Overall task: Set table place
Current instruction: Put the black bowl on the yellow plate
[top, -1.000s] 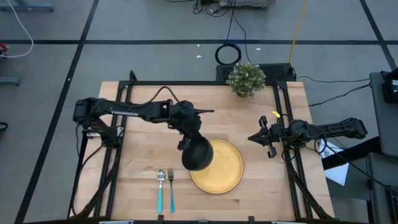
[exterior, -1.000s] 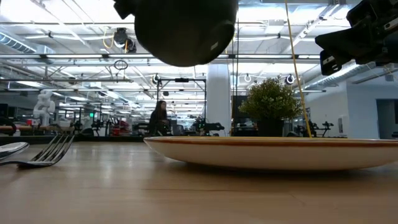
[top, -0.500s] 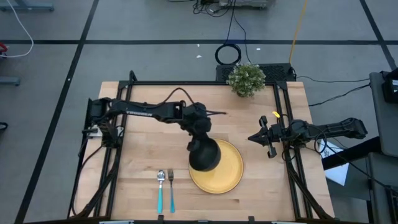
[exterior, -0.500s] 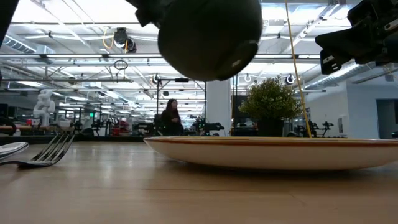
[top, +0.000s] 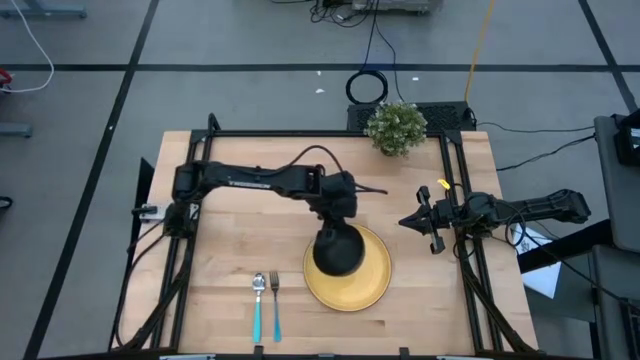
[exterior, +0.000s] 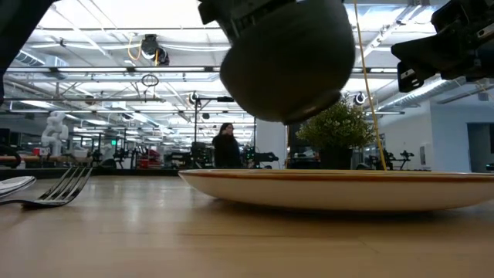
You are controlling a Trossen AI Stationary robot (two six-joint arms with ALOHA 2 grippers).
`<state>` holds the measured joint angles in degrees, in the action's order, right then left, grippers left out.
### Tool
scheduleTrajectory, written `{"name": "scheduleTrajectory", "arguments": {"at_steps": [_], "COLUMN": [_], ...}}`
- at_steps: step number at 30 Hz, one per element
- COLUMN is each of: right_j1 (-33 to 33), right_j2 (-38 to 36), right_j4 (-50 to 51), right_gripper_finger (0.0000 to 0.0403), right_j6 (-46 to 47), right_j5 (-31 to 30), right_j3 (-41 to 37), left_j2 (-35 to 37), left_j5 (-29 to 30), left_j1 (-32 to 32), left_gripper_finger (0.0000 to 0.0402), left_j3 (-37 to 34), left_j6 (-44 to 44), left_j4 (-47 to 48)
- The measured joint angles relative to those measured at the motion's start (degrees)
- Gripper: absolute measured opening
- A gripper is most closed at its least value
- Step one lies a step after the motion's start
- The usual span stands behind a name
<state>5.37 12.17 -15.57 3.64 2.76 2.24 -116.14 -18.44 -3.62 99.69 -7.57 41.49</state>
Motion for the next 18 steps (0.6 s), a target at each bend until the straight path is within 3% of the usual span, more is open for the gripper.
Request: {"name": "scheduleTrajectory", "arguments": {"at_steps": [9,18], "right_j1": [0.0,0.0], "right_j2": [-0.01,0.01], "right_j4": [0.0,0.0], "right_gripper_finger": [0.0,0.0], "right_j6": [0.0,0.13], "right_j5": [0.0,0.0], "right_j3": [0.0,0.0], "left_j2": [-3.68,-4.12], "left_j5": [4.18,3.08], "left_j1": [0.72,3.01], "left_gripper_finger": [0.0003,0.0003], "left_j3": [7.59,8.68], "left_j6": [-1.07,-0.72], "left_j4": [10.38,10.83]}}
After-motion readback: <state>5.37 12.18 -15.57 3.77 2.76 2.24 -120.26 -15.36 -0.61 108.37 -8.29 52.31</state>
